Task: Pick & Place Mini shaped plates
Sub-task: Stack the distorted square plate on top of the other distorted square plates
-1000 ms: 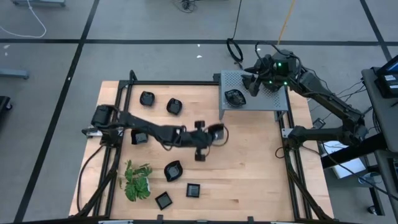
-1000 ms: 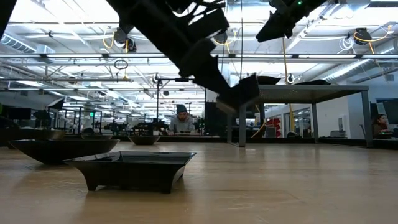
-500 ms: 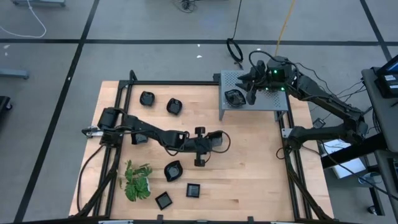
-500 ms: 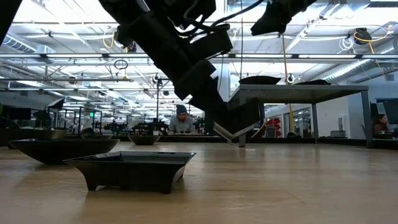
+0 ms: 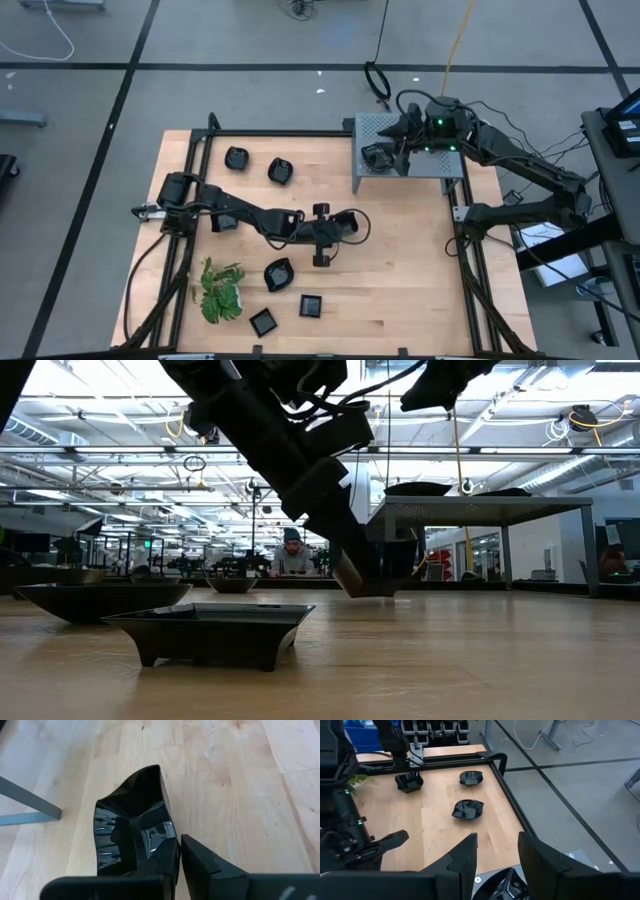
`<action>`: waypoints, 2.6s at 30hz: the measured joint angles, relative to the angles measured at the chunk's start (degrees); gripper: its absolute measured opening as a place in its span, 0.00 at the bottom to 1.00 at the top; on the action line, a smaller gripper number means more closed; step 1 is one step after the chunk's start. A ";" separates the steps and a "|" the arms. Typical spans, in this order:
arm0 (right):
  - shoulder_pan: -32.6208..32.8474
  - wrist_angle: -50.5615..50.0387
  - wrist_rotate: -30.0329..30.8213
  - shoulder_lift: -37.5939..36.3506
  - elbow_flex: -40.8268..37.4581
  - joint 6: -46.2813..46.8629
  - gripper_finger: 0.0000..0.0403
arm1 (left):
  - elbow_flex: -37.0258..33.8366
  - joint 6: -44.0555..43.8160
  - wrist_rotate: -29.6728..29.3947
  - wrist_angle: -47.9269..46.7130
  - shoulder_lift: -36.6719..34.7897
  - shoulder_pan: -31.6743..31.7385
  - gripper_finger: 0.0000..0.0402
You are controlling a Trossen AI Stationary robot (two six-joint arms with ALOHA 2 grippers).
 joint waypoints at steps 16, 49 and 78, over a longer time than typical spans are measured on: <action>4.59 -7.14 -0.01 0.00 0.00 0.90 0.32 | 0.00 -1.04 -3.12 -1.98 -4.44 -0.17 0.37; 32.29 51.61 3.35 12.24 -42.72 16.48 0.32 | 0.02 -1.71 -30.55 -11.88 -35.15 -0.07 0.43; 36.83 50.21 17.37 38.60 -29.20 16.46 0.35 | 0.02 -6.67 -30.51 -15.20 -35.12 -5.80 0.43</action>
